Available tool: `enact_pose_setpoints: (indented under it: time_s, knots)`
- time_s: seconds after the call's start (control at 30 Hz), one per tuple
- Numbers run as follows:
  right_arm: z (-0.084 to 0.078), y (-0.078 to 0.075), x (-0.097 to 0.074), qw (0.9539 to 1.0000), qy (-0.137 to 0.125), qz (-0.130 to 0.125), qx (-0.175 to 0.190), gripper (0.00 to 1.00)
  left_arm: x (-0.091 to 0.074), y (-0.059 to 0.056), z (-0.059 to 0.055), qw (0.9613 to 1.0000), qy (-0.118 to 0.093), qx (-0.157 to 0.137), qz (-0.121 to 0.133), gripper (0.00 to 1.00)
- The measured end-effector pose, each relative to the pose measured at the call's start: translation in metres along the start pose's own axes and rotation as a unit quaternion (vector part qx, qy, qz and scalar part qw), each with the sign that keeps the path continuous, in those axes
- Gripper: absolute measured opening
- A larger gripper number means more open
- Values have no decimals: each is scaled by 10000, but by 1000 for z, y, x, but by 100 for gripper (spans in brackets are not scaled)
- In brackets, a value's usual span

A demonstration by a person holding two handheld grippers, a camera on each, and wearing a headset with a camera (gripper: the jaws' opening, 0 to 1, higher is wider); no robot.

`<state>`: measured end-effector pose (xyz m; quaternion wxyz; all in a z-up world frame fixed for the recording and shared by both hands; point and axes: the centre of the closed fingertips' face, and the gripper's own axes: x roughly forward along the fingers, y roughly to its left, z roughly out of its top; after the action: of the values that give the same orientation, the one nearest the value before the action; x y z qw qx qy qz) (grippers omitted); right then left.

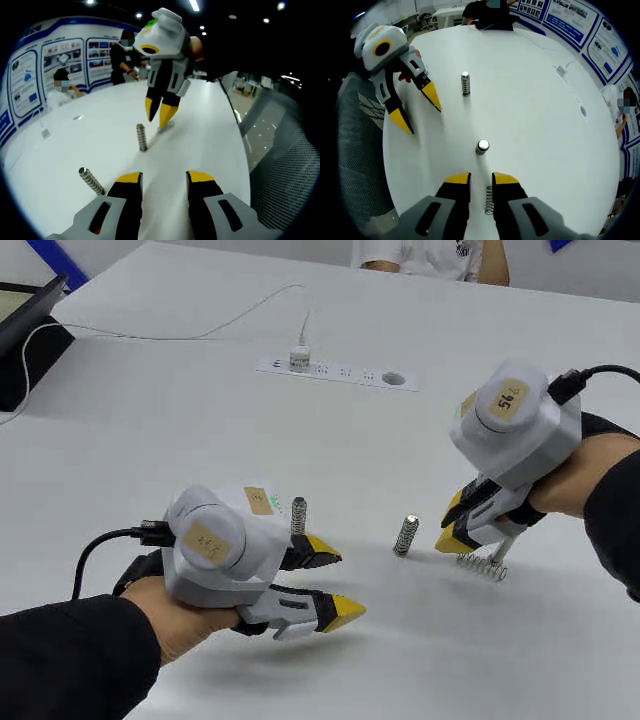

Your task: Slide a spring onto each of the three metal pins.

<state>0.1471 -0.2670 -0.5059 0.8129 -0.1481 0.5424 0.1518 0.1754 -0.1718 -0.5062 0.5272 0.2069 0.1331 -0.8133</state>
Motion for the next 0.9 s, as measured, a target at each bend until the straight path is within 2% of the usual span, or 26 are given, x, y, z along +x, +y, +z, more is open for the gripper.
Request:
enact_pose_setpoints:
  time_s: [0.3, 0.47, 0.9]
  knots:
    - [-20, 1, 3, 9998, 131, -63, 161, 18, 1, -2, 0, 10000, 15, 24, -31, 35]
    - [-29, -3, 6, 9993, 319, -180, 82, 18, 1, -3, 0, 10000, 21, 18, -45, 35]
    - [-36, -12, 16, 9987, 500, -132, -34, 16, 0, -2, -5, 10000, 61, -42, -17, 34]
